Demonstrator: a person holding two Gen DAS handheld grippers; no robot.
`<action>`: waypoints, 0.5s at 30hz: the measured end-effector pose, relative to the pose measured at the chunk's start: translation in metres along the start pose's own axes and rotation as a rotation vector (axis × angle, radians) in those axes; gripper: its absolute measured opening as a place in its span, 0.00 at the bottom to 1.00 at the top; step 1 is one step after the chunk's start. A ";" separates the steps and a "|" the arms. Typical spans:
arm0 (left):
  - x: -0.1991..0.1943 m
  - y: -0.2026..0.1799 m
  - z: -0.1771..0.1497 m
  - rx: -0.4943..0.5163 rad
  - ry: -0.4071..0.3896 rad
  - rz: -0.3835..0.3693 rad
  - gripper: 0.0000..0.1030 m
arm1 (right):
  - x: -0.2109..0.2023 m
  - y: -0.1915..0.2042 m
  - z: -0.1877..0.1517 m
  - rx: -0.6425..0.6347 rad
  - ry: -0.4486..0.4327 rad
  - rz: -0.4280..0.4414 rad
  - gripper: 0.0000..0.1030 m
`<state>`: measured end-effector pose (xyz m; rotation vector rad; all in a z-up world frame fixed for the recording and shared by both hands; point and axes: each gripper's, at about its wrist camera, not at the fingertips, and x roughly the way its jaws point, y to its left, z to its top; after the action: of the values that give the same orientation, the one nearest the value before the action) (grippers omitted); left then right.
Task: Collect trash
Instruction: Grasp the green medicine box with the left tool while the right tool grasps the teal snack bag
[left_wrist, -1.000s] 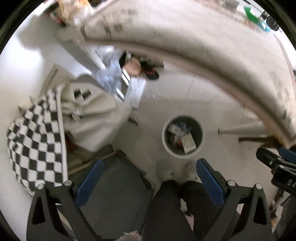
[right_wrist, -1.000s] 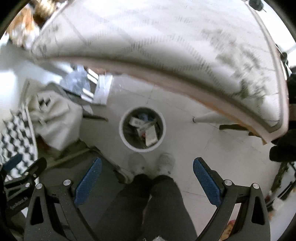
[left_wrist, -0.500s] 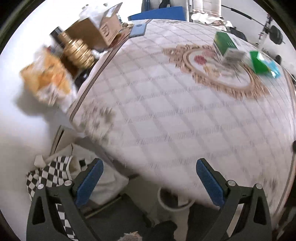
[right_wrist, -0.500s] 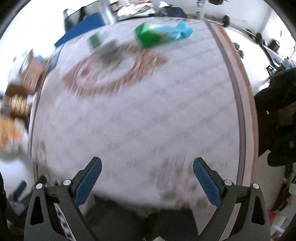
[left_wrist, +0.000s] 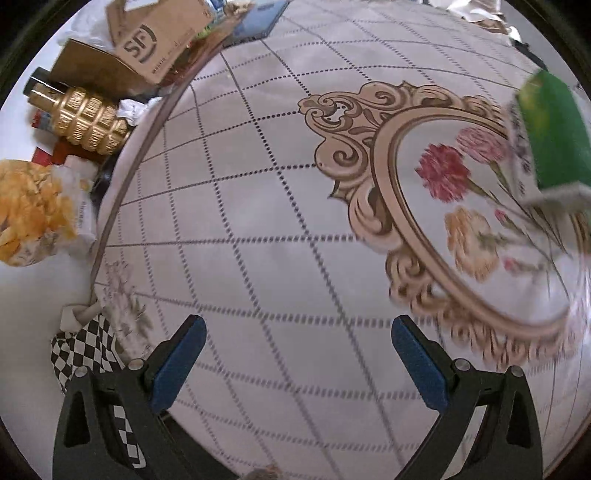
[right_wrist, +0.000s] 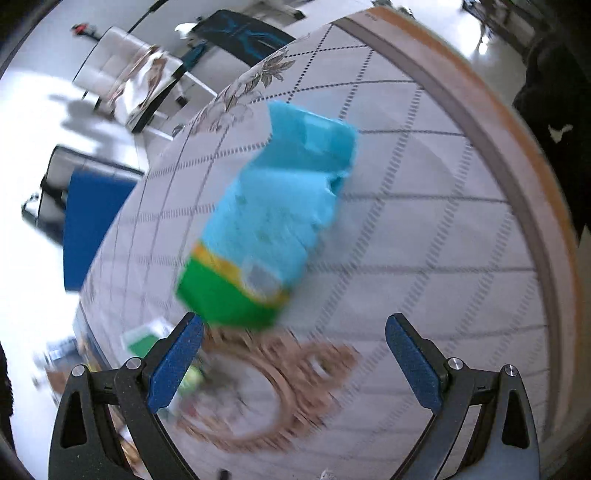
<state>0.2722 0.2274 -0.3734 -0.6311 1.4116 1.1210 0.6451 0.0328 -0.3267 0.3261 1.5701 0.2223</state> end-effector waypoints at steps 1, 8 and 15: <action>0.003 -0.002 0.004 -0.005 0.008 0.001 1.00 | 0.006 0.004 0.004 0.024 0.001 0.006 0.97; 0.017 -0.007 0.021 -0.013 0.034 0.011 1.00 | 0.050 0.036 0.024 0.060 -0.015 -0.099 0.97; 0.015 -0.009 0.027 -0.013 0.045 0.008 1.00 | 0.068 0.045 0.023 -0.101 0.014 -0.152 0.97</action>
<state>0.2893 0.2511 -0.3867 -0.6643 1.4473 1.1287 0.6712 0.0971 -0.3758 0.1259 1.5833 0.1848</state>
